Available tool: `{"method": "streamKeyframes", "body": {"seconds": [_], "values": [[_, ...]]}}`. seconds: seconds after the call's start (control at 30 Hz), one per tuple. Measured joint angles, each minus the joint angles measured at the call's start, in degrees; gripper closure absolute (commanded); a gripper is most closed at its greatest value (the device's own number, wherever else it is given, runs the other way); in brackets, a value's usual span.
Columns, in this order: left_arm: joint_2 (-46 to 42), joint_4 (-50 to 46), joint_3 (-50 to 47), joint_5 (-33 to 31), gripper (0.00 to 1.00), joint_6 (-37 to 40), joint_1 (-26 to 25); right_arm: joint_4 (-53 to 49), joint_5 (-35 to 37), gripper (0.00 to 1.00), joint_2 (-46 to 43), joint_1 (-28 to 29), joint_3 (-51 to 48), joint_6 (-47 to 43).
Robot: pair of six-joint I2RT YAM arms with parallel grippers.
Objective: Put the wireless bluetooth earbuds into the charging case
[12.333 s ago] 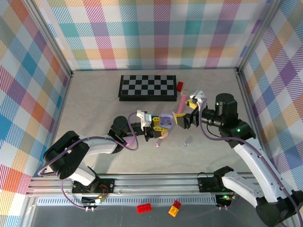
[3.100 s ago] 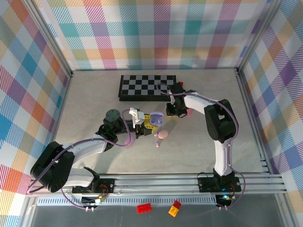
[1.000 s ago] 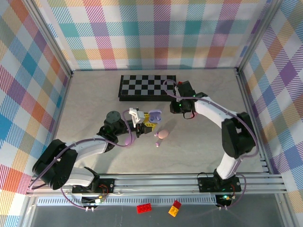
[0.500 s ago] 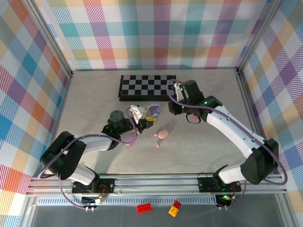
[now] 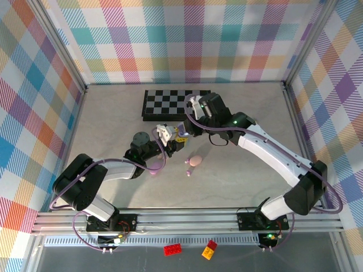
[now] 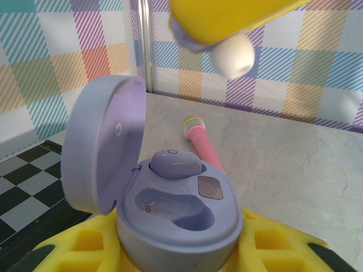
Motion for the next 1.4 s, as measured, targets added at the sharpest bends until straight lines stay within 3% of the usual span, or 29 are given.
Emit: {"method": "streamKeyframes", "body": {"seconds": [0.67, 0.9, 1.1, 1.4], "values": [[-1.3, -0.6, 0.0, -1.0, 0.71, -0.2, 0.0, 0.7, 0.0, 0.77, 5.8, 2.0, 1.2, -0.9], [-1.7, -1.7, 0.0, -1.0, 0.71, -0.6, 0.0, 1.0, 0.0, 0.64, 5.9, 2.1, 1.2, -0.8], [-1.9, -1.7, 0.0, -1.0, 0.71, -1.1, 0.0, 1.6, 0.3, 0.61, 5.0, 2.2, 0.8, -0.9], [-2.7, -1.7, 0.0, -1.2, 0.71, -1.3, 0.0, 4.6, 0.7, 0.50, -3.5, 1.4, -4.2, -0.6]]}}
